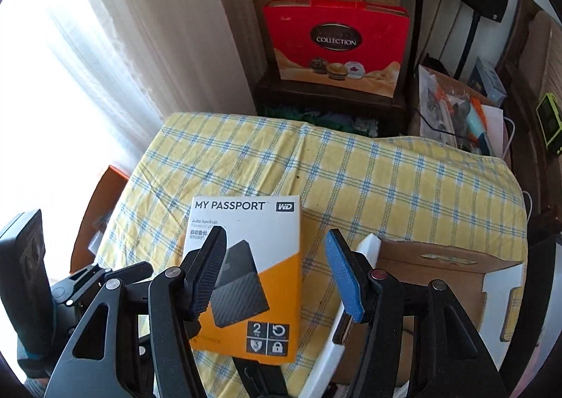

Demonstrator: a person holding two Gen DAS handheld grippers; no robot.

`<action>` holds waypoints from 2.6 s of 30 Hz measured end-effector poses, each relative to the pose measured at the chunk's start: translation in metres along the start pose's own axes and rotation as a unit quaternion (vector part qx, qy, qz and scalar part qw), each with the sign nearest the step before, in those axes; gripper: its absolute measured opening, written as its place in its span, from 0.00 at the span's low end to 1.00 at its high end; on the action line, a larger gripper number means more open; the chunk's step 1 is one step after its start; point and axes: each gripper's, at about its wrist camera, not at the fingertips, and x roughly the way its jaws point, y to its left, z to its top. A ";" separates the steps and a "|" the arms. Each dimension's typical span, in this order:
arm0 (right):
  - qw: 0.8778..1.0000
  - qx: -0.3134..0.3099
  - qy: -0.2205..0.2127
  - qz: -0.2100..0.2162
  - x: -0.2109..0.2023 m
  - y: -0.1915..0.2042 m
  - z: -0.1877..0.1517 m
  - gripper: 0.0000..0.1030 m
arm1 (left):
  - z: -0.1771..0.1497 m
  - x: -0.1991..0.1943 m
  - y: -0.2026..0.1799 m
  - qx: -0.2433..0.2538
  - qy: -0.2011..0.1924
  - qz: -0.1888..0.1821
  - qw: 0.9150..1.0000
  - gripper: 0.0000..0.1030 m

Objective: Organize objects
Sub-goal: 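Grasp the MY PASSPORT box with both tools from opposite sides, then lower the MY PASSPORT box into the cardboard box with both tools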

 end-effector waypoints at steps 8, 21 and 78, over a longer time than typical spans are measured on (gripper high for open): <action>0.999 -0.001 0.035 -0.010 0.035 0.004 0.006 0.56 | 0.006 0.007 0.006 -0.006 0.001 -0.028 1.000 0.88; 0.998 0.016 0.063 0.013 0.049 0.006 0.001 0.57 | 0.001 0.021 -0.004 0.005 0.023 -0.059 0.998 0.59; 0.982 0.185 0.001 0.032 -0.068 -0.166 -0.067 0.44 | 0.001 0.052 -0.198 0.145 0.068 -0.024 0.987 0.56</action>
